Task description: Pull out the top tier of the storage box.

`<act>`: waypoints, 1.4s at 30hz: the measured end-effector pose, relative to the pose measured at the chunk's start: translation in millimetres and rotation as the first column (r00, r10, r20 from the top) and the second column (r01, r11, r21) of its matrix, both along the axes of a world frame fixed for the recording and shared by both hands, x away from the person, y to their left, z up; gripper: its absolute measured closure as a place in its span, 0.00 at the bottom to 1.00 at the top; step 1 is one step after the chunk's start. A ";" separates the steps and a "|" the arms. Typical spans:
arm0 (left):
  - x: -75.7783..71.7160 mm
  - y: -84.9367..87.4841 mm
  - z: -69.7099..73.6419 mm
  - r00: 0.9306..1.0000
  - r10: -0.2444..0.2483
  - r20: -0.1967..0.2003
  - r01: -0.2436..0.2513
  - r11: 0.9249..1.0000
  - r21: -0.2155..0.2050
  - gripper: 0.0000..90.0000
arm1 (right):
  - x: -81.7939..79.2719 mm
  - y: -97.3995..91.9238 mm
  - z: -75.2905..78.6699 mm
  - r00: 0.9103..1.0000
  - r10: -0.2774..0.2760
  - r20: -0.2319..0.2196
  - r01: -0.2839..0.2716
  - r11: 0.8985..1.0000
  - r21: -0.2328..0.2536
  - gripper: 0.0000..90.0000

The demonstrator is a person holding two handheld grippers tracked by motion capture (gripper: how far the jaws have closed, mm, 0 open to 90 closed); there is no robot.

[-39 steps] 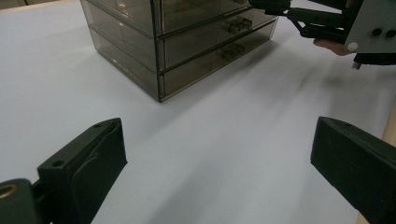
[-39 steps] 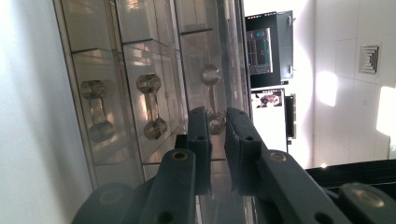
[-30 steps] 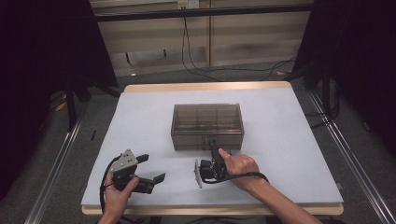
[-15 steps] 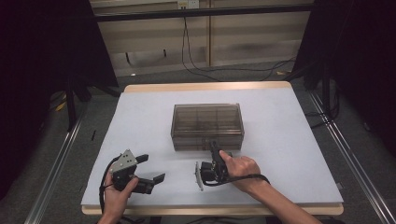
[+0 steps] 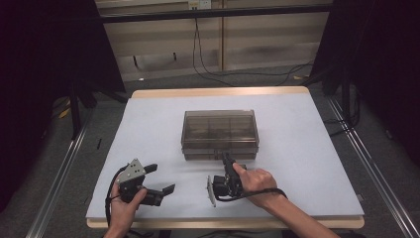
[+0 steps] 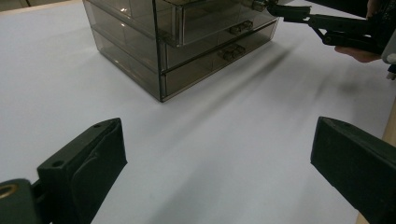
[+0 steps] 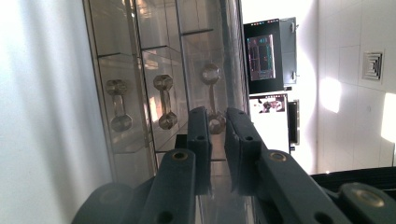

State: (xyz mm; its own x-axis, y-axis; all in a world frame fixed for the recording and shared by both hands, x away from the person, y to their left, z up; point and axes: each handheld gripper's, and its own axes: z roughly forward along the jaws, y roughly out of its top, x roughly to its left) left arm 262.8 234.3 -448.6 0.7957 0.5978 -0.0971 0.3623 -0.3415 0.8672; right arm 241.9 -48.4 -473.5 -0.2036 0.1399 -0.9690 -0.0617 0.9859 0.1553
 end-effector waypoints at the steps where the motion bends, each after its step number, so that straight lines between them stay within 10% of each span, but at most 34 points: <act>1: 0.1 -0.1 -0.1 1.000 -0.002 0.000 0.002 1.000 -0.001 0.03 | -1.0 0.0 -0.3 1.000 -0.008 -0.004 0.008 1.000 0.010 0.91; 20: 0.0 -0.3 -0.8 1.000 0.005 -0.010 -0.005 1.000 -0.010 0.03 | -5.2 -2.6 1.8 1.000 0.019 -0.015 -0.018 1.000 0.011 0.90; 28: 0.9 1.3 -0.4 1.000 0.012 -0.004 -0.012 1.000 -0.003 0.03 | -6.5 -9.6 11.3 0.995 0.052 -0.091 -0.040 0.991 0.130 0.81; 32: 0.5 1.1 -0.3 1.000 0.012 -0.006 -0.012 1.000 -0.008 0.03 | -2.8 -16.3 22.5 0.975 0.096 -0.199 -0.042 0.965 0.258 0.79; 42: 0.8 0.5 -0.8 1.000 0.010 -0.009 -0.010 1.000 -0.007 0.03 | 9.4 -42.5 46.1 0.880 0.310 -0.361 -0.068 0.833 0.549 0.73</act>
